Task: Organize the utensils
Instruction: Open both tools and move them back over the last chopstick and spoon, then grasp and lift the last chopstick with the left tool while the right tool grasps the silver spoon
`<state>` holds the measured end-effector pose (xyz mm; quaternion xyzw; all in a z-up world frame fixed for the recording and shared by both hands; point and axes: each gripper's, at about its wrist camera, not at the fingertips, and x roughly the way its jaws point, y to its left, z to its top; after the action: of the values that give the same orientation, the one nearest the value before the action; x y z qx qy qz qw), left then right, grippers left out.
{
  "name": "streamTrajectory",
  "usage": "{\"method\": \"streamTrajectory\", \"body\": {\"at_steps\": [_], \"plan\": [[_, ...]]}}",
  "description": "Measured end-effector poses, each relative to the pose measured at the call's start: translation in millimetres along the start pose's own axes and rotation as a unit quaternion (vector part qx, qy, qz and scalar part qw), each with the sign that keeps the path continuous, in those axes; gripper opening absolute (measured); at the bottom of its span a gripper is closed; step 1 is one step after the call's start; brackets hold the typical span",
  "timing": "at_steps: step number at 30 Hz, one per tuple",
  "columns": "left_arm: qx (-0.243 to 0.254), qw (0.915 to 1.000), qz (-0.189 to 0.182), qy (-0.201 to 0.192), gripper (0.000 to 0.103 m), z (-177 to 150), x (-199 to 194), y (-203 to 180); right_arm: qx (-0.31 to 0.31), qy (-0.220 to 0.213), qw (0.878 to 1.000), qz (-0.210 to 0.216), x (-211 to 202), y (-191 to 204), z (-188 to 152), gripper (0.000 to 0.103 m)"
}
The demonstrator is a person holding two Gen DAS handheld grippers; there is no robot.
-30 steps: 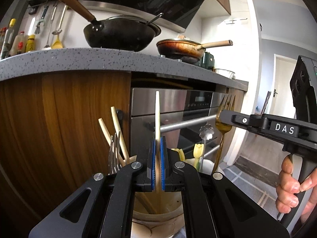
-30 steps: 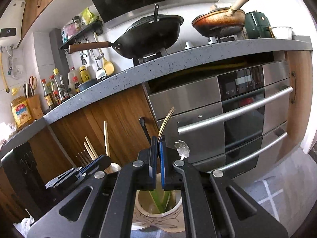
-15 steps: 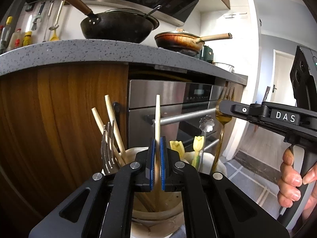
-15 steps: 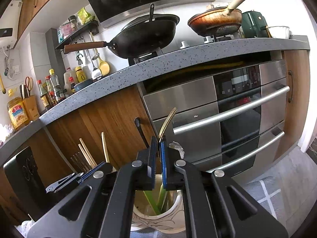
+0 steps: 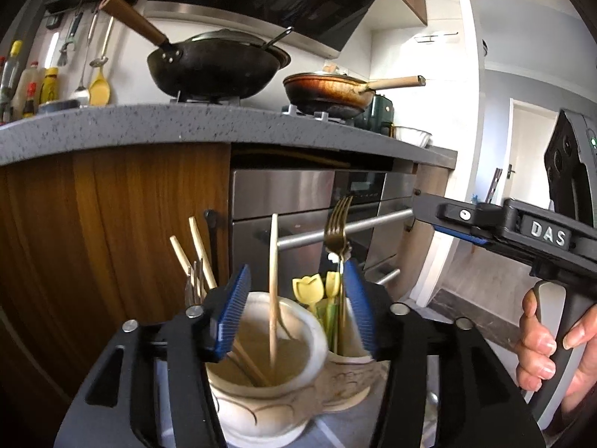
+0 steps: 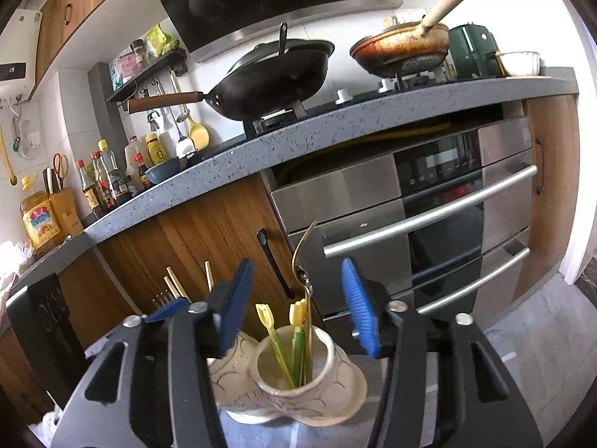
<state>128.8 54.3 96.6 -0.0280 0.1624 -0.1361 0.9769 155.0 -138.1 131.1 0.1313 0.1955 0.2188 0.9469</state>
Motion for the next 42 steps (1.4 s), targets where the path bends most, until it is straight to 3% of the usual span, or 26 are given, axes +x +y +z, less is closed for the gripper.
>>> {"method": "streamTrajectory", "body": {"at_steps": [4, 9, 16, 26, 37, 42], "plan": [[0.001, 0.9999, 0.003, 0.01, 0.069, 4, -16, -7, -0.002, 0.011, 1.0, -0.008, -21, -7, -7, 0.08], [-0.005, 0.9997, 0.005, 0.025, 0.084, -2, -36, -17, -0.013, 0.035, 0.999, -0.028, -49, -24, -31, 0.097], [-0.018, 0.9965, -0.013, 0.08, 0.092, -33, -38, -38, -0.03, 0.095, 0.992, -0.078, -60, -49, -79, 0.098], [0.005, 0.9879, -0.039, 0.15, 0.092, -81, -18, -70, -0.008, 0.155, 0.985, -0.079, -42, -81, -120, 0.098], [0.013, 0.9783, -0.043, 0.202, 0.092, -113, 10, -71, -0.033, 0.218, 0.974, -0.046, -11, -82, -143, 0.052], [0.01, 0.9754, -0.046, 0.215, 0.092, -118, 16, -69, -0.035, 0.245, 0.968, -0.046, 3, -84, -152, 0.041]]}}
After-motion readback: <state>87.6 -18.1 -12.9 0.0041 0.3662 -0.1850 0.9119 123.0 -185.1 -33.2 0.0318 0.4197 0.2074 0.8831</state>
